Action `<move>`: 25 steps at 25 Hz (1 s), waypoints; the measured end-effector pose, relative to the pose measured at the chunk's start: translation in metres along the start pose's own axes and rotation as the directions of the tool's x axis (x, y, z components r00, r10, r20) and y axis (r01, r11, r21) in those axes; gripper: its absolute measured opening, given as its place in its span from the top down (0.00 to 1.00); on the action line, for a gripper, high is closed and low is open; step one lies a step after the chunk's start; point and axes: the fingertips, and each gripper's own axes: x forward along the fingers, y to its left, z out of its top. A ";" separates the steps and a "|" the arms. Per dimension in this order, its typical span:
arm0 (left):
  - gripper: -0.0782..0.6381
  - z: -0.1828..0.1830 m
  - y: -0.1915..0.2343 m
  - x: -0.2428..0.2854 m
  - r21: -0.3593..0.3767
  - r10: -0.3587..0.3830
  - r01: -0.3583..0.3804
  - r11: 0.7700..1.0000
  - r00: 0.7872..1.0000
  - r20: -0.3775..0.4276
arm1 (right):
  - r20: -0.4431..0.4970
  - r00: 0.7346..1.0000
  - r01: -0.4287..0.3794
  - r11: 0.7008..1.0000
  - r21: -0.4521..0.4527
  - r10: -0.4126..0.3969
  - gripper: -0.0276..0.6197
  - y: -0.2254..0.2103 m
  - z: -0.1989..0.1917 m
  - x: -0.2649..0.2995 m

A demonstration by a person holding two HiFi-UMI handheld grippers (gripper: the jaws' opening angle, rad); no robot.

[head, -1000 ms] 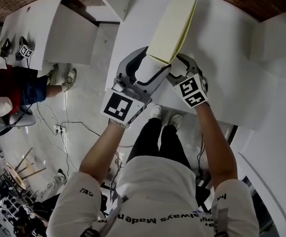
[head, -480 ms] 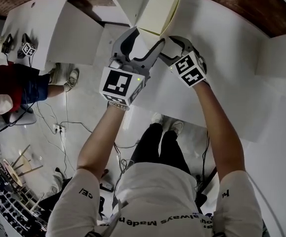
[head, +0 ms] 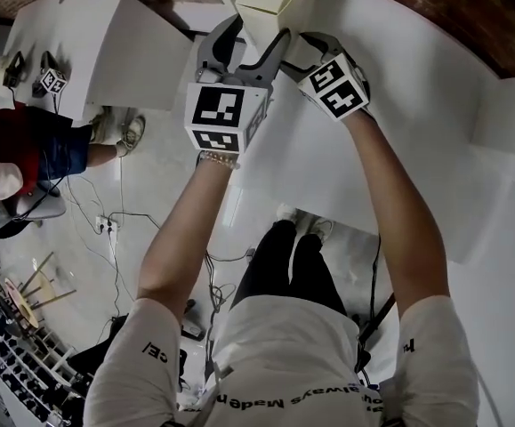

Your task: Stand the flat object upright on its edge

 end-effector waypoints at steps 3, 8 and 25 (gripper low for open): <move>0.50 -0.004 0.008 0.004 -0.001 0.043 -0.043 0.999 0.999 -0.021 | 0.003 1.000 0.008 1.000 -0.002 -0.008 0.52 -0.007 0.005 0.009; 0.50 -0.008 0.020 0.011 -0.008 0.083 -0.084 0.996 0.994 -0.065 | -0.009 0.999 0.043 0.999 0.003 -0.043 0.52 -0.017 0.016 0.019; 0.50 0.014 0.005 -0.039 -0.089 0.049 -0.053 0.995 0.998 -0.043 | 0.156 0.969 0.148 0.955 0.258 -0.193 0.66 -0.027 0.029 -0.105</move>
